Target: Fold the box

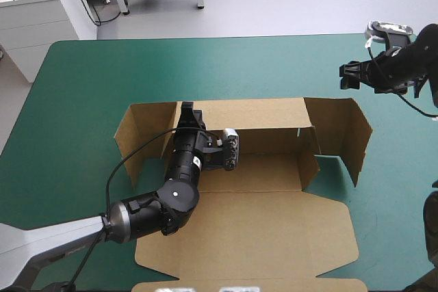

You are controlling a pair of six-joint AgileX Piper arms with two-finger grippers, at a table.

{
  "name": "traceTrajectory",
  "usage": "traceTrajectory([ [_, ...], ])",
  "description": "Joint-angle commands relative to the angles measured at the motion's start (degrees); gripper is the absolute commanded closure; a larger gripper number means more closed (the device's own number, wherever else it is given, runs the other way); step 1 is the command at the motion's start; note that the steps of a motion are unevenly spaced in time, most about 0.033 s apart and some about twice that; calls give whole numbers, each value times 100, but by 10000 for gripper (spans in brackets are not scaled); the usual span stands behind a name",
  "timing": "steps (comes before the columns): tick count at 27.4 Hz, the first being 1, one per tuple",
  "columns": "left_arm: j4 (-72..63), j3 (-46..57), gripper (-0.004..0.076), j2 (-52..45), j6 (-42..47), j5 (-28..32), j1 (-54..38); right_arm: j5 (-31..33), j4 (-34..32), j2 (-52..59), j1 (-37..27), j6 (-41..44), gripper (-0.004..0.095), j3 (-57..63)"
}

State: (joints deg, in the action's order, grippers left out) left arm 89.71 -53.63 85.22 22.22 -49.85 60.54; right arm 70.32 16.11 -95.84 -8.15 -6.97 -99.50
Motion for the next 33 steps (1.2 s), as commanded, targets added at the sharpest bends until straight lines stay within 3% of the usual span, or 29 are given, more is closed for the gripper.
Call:
traceTrajectory([
  [1, 219, -129, 732, -198, 54, -128, 53, 129, 257, -38, -226, -270, 181, -150],
  [10, 219, -129, 732, -198, 140, -93, 53, 129, 523, 322, -393, -578, 181, 416],
  [19, 234, -129, 732, -198, 140, -80, 53, -284, 968, 958, -393, -791, 181, 1295],
  [27, 234, -129, 732, -198, 140, -80, 53, -1140, 1123, 1706, -393, -1118, 182, 2779],
  [33, 234, -129, 732, -198, 140, -80, 53, -1658, 2270, 2766, -393, -2311, 183, 4309],
])
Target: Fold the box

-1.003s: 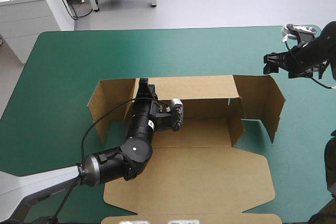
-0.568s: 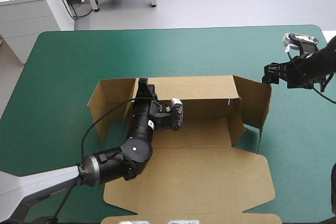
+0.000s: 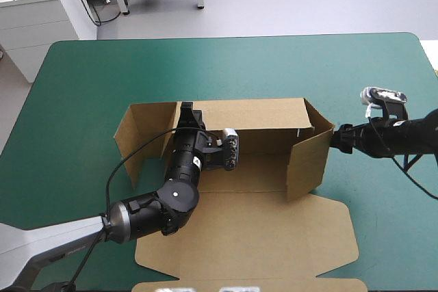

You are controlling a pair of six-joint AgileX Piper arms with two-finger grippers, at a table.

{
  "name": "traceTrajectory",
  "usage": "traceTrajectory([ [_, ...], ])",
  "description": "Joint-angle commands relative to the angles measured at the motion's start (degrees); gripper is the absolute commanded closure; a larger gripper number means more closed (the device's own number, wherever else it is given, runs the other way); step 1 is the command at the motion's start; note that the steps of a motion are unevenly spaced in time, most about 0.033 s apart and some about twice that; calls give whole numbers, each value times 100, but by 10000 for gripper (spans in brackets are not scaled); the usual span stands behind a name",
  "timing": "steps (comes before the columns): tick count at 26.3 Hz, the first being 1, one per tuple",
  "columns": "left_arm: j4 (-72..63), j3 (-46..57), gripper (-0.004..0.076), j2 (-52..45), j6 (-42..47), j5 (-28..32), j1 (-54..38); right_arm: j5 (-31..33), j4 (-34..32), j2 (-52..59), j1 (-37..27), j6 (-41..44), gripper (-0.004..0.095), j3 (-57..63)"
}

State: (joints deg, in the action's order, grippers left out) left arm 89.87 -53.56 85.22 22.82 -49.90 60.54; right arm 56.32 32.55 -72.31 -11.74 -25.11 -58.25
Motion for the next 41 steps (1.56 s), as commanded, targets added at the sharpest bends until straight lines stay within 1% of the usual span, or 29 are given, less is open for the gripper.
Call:
traceTrajectory([
  [1, 218, -136, 732, -198, 80, -76, 53, -293, 874, 577, -34, -806, 183, 395],
  [3, 218, -136, 732, -198, 80, -76, 53, -386, 1077, 719, -34, -1502, 183, 624],
  [4, 218, -136, 732, -198, 80, -76, 53, -431, 1226, 745, -34, -2041, 183, 747],
  [5, 218, -136, 732, -198, 80, -76, 53, -431, 1289, 745, -23, -2328, 183, 804],
  [8, 218, -136, 732, -198, 80, -76, 53, -492, 1898, 745, -23, -3277, 183, 1040],
  [13, 218, -136, 732, -198, 80, -76, 53, -492, 2482, 745, 32, -3963, 183, 1304],
  [15, 218, -136, 732, -198, 80, -76, 53, -627, 2561, 745, 225, -3992, 183, 1378],
  [18, 218, -136, 732, -198, 80, -76, 53, -1128, 2675, 772, 659, -3992, 183, 1485],
  [22, 218, -136, 732, -198, 80, -76, 53, -2055, 2541, 772, 1408, -3569, 183, 1574],
  [25, 218, -136, 732, -198, 80, -76, 53, -2847, 2317, 772, 2019, -3037, 183, 1831],
  [28, 218, -136, 732, -198, 80, -76, 53, -3682, 2294, 772, 2516, -2847, 201, 2143],
  [31, 218, -136, 732, -198, 80, -76, 53, -4634, 2466, 873, 2968, -2813, 280, 2428],
  [33, 218, -136, 732, -198, 80, -76, 53, -5106, 2466, 984, 3245, -2785, 376, 2574],
  [35, 218, -136, 732, -198, 80, -76, 53, -5360, 2466, 1074, 3450, -2785, 490, 2655],
  [37, 218, -136, 732, -198, 80, -76, 53, -5556, 2466, 1112, 3586, -2785, 638, 2693],
  [38, 218, -136, 732, -198, 80, -76, 53, -5584, 2466, 1112, 3622, -2785, 697, 2692],
  [39, 218, -136, 732, -198, 80, -76, 53, -5596, 2451, 1112, 3634, -2785, 824, 2692],
  [40, 218, -136, 732, -198, 80, -55, 53, -5596, 2423, 1112, 3645, -2795, 929, 2692],
  [41, 218, -136, 732, -198, 80, -49, 53, -5596, 2423, 1112, 3645, -2810, 915, 2692],
])
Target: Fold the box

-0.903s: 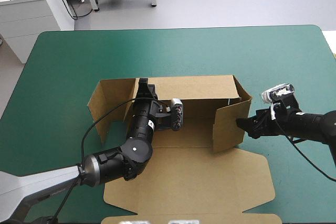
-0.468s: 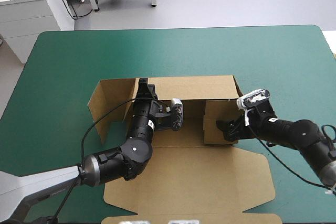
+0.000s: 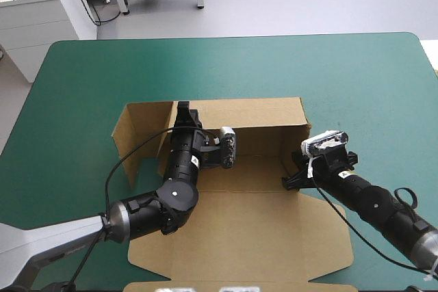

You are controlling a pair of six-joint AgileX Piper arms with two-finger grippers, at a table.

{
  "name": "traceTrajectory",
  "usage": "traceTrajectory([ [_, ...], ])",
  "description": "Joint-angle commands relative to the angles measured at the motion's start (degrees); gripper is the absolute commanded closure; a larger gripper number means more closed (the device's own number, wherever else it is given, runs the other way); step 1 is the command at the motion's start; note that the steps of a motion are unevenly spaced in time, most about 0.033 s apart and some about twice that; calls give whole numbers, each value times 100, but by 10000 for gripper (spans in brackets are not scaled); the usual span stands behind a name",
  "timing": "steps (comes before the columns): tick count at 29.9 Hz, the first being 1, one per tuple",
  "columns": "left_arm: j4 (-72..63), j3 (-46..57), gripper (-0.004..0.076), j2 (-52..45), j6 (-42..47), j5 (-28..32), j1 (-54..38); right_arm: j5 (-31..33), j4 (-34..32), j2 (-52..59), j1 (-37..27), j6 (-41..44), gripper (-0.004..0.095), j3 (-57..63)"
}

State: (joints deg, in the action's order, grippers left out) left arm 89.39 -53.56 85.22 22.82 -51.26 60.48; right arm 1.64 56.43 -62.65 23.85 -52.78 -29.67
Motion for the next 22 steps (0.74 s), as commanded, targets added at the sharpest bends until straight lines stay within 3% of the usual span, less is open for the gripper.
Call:
traceTrajectory([
  [1, 265, -136, 732, -198, 80, 87, 59, -127, 34, 146, 87, -53, 906, -167],
  [8, 254, -136, 729, -198, 102, 327, 59, -164, 34, 146, 87, -89, 907, -167],
  [11, 262, -136, 680, -198, 294, 406, 59, -164, 34, 146, 87, -89, 908, -167],
  [19, 294, -136, 253, -198, 946, 93, 71, -299, 34, 125, 87, -103, 908, -167],
  [22, 389, -136, 218, -198, 946, -400, 169, -626, 46, 125, 87, -103, 908, -177],
])
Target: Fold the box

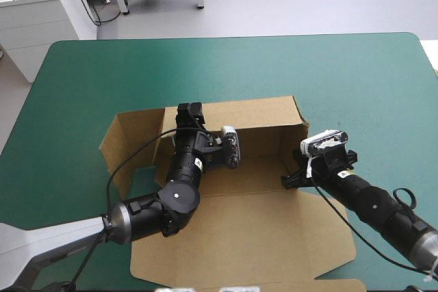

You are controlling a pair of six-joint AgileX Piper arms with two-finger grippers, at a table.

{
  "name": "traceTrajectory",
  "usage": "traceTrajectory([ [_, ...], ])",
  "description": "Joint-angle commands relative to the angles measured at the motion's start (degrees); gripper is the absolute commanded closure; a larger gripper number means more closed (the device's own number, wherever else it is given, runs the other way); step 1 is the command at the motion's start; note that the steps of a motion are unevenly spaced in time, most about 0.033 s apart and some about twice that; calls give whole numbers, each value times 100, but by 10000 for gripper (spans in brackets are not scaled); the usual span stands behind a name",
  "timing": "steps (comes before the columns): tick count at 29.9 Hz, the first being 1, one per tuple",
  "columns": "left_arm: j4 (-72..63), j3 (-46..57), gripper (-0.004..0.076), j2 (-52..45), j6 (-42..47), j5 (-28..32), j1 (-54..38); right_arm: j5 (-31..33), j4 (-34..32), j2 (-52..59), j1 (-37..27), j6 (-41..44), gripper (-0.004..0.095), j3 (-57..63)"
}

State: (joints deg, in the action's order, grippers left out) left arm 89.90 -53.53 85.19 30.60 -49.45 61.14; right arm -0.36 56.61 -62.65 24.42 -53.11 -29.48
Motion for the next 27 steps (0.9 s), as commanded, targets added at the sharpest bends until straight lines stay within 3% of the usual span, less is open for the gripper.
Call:
traceTrajectory([
  [1, 422, -138, 218, -196, 168, -699, 153, -587, 44, 125, 29, -70, 908, -195],
  [13, 791, -207, 218, -196, 193, -1435, 1106, -2223, 231, -925, 3, 117, 908, -866],
  [18, 772, -207, 222, -196, 193, -1464, 1339, -2369, 237, -1415, 3, 16, 908, -1265],
  [20, 783, -207, 285, -196, 246, -1503, 1364, -2310, 237, -1538, 3, 6, 908, -1349],
  [21, 770, -207, 376, -196, 214, -1508, 1364, -2268, 237, -1587, 3, 6, 908, -1374],
  [23, 745, -220, 667, -196, -126, -1434, 1364, -2119, 237, -1622, 3, 6, 908, -1389],
  [24, 649, -253, 717, -196, -509, -1331, 1333, -2017, 237, -1633, 3, 6, 908, -1389],
  [27, -366, -622, 711, -196, -1481, -836, 1163, -1859, 237, -1633, 3, 6, 908, -1389],
])
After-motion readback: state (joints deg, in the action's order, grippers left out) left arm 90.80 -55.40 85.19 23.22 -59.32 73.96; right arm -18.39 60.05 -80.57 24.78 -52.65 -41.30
